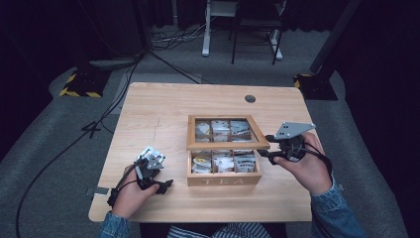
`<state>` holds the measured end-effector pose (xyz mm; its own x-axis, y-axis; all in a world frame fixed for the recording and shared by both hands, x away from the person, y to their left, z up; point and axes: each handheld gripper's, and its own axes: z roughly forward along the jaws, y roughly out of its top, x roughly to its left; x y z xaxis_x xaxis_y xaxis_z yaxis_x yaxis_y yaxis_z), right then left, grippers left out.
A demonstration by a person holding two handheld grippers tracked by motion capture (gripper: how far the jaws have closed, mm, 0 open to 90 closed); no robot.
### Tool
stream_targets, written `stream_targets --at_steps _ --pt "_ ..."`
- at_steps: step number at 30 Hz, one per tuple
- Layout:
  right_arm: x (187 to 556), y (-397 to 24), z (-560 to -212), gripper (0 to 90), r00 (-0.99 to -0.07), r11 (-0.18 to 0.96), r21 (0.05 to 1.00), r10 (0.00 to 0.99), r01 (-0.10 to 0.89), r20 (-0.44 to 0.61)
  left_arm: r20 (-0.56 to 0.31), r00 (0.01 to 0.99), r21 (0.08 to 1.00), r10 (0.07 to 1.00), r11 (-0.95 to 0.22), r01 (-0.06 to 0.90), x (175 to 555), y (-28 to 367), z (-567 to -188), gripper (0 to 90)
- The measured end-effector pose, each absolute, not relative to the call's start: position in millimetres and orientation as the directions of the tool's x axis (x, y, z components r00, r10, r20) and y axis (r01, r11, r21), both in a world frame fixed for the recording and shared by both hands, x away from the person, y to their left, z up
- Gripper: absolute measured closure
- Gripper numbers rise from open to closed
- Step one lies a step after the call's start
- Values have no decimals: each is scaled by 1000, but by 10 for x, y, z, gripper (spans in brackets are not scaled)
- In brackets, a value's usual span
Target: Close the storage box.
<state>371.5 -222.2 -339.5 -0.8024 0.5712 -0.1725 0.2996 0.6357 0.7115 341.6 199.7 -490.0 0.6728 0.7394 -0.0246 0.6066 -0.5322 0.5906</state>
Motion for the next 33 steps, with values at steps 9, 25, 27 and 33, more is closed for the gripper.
stream_targets --at_steps 9,25,27,33 --pt "3668 -2214 -3493 438 -817 666 681 551 305 -172 -31 671 594 740 -527 608 3415 2003 -4902 264" --pt "3630 -2210 -3679 409 -839 707 621 525 338 -141 -35 669 594 743 -523 612 3414 2013 -4902 264" --pt "3628 -2210 -3687 408 -839 710 617 525 339 -142 -34 668 593 744 -523 612 3415 2015 -4900 264" --pt "3623 -2192 -3735 404 -848 731 587 513 348 -136 -32 667 594 744 -523 611 3415 2014 -4904 264"
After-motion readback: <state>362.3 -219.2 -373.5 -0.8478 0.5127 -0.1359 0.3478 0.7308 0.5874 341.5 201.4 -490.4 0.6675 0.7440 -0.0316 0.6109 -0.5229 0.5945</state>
